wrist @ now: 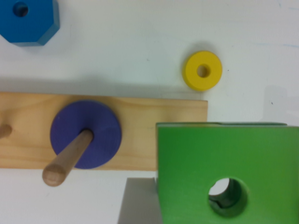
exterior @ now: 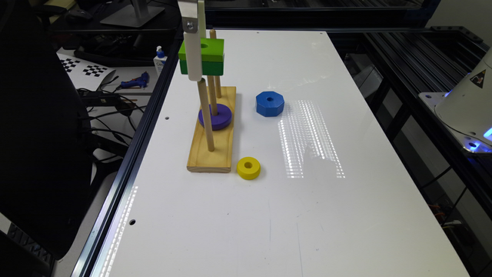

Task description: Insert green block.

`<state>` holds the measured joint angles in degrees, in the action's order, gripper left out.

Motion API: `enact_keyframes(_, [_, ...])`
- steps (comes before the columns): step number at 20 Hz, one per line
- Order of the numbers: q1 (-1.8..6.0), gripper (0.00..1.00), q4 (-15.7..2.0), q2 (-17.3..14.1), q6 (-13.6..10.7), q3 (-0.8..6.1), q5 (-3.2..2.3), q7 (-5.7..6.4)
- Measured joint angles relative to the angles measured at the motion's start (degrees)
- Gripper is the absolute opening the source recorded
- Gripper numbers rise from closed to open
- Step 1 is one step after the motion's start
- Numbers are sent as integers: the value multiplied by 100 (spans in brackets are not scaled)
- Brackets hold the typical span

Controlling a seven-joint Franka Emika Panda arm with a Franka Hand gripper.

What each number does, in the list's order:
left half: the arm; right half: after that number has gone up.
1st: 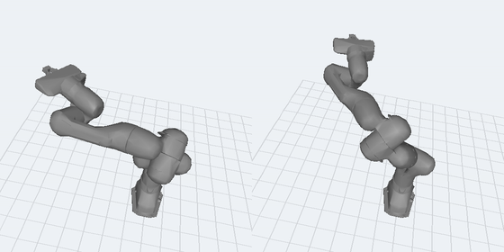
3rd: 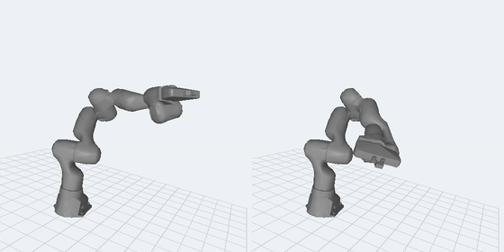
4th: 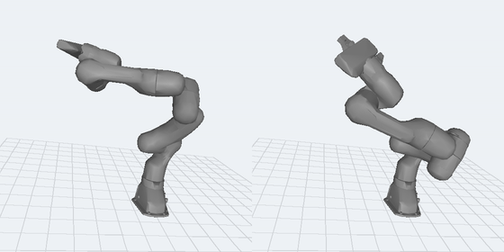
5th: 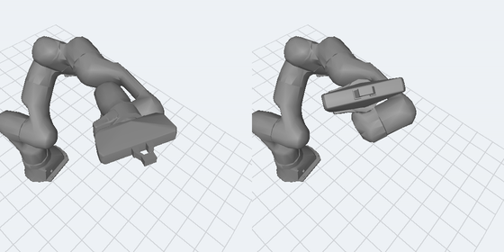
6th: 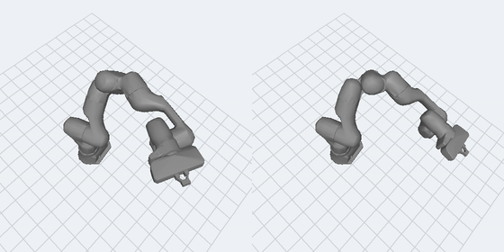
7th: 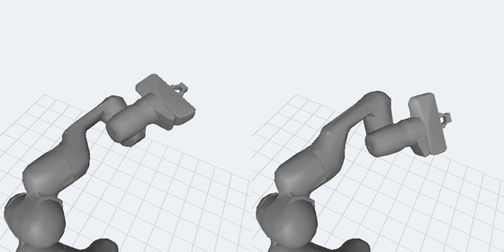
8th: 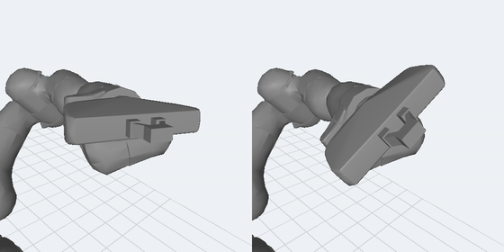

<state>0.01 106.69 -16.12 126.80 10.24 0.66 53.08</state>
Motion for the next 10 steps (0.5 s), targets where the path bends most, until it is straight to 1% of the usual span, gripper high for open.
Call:
enact_keyframes(6, [-1, 0, -3, -58, 12, -2, -6, 0])
enact_keyframes(10, [-1, 0, -7, -148, 67, -3, -12, 0])
